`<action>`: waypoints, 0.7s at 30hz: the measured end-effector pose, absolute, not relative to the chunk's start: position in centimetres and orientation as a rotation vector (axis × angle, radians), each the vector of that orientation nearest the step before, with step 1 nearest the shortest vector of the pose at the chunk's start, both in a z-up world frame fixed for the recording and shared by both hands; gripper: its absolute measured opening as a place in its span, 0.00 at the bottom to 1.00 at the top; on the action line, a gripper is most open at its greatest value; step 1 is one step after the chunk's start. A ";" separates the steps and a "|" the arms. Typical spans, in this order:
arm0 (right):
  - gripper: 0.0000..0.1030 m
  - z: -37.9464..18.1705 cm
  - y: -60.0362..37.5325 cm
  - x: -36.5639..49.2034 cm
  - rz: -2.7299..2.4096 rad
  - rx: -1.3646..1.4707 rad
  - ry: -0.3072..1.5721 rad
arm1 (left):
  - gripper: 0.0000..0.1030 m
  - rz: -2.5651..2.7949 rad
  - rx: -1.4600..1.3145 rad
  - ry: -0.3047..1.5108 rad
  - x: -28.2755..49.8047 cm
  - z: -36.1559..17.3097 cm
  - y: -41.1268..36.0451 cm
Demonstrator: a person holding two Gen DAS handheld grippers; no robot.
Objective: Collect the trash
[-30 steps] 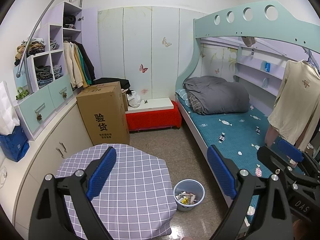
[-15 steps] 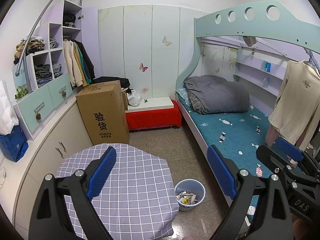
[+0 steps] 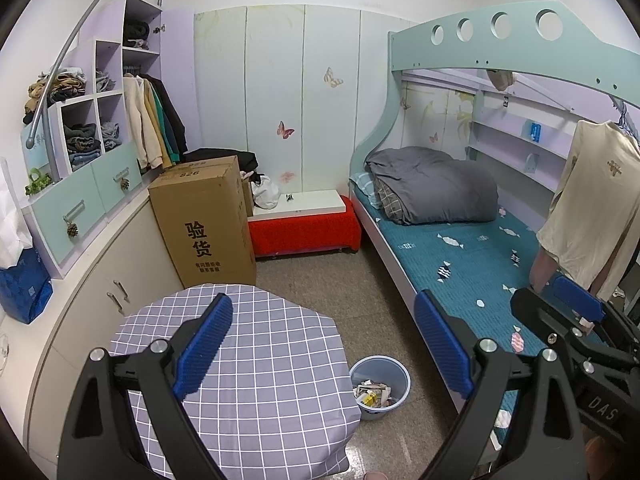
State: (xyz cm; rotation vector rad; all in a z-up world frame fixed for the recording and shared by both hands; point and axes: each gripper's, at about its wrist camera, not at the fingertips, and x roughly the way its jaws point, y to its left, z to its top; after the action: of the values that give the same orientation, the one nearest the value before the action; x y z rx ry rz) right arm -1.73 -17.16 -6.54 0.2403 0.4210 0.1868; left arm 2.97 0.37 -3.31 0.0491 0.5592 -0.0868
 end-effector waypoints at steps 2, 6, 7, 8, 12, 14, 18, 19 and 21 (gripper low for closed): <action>0.81 -6.7 -17.1 -1.6 0.185 0.239 0.424 | 0.88 -0.087 0.048 0.561 3.1 -3.4 0.5; 0.81 -7.0 -17.0 -1.3 0.184 0.237 0.432 | 0.88 -0.087 0.043 0.570 3.5 -3.7 0.8; 0.81 -7.0 -17.0 -1.1 0.184 0.237 0.435 | 0.88 -0.086 0.042 0.572 3.6 -3.7 0.9; 0.81 -7.1 -16.9 -1.0 0.184 0.237 0.438 | 0.88 -0.085 0.042 0.574 3.7 -3.8 1.0; 0.81 -7.3 -16.8 -0.7 0.188 0.237 0.449 | 0.88 -0.083 0.039 0.583 4.1 -4.0 1.3; 0.81 -7.3 -16.8 -0.5 0.191 0.236 0.454 | 0.88 -0.083 0.035 0.588 4.4 -4.1 1.5; 0.81 -7.3 -16.7 0.0 0.196 0.232 0.463 | 0.88 -0.078 0.033 0.595 4.8 -4.4 1.7; 0.81 -7.3 -16.7 0.2 0.197 0.232 0.464 | 0.88 -0.078 0.033 0.597 4.9 -4.4 1.8; 0.81 -7.3 -16.6 0.4 0.199 0.231 0.470 | 0.88 -0.076 0.033 0.600 5.0 -4.5 2.0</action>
State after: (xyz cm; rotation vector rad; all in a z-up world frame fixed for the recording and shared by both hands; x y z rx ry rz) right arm 0.41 -16.65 -7.34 0.2309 0.4701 0.1987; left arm 5.03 1.95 -4.52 0.0326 0.5996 -0.0764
